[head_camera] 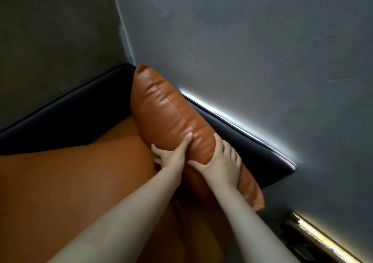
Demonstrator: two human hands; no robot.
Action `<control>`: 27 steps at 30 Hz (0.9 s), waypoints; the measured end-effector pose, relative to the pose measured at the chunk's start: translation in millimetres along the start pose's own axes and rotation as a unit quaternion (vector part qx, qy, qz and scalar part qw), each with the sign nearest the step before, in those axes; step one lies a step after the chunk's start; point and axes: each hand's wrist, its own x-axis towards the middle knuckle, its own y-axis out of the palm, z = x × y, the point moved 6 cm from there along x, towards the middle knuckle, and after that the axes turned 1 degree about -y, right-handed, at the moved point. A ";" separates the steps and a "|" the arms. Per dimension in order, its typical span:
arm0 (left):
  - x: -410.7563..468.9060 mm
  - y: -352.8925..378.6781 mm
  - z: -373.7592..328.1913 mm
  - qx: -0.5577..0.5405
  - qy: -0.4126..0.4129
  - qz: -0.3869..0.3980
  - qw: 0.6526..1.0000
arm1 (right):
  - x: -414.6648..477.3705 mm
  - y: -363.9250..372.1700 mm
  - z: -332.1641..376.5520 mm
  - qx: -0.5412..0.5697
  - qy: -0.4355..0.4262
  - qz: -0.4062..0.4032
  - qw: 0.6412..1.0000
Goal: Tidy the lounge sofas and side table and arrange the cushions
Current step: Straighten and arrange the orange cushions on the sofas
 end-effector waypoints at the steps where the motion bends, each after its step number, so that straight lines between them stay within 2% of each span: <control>1: -3.9 3.8 4.8 -0.012 -0.027 -0.003 1.000 | -0.1 -1.0 -0.7 0.005 -0.003 -0.013 1.000; 3: -8.8 9.5 11.2 -0.037 -0.066 -0.002 0.997 | 0.9 -2.3 -1.0 0.002 -0.006 -0.020 1.000; 8: -20.2 10.2 12.3 -0.050 -0.084 0.020 0.995 | 0.6 -12.7 -4.0 -0.010 -0.023 -0.041 0.999; 13: -56.2 30.6 44.9 -0.049 -0.140 0.067 0.987 | -15.9 -38.9 -41.3 -0.062 -0.037 -0.050 0.996; 17: -80.1 52.2 80.5 -0.049 -0.201 0.090 0.974 | -30.2 -50.5 -85.4 -0.092 -0.023 -0.012 0.995; 21: -85.0 62.9 109.2 -0.056 -0.265 0.107 0.957 | -32.9 -40.9 -115.9 -0.109 -0.002 0.077 0.991; 23: -79.0 63.3 113.5 -0.045 -0.266 0.103 0.957 | -35.9 -33.2 -126.7 -0.091 0.011 0.104 0.990; 27: -69.0 68.2 114.0 -0.032 -0.249 0.097 0.963 | -35.5 -25.5 -132.7 -0.080 0.001 0.093 0.992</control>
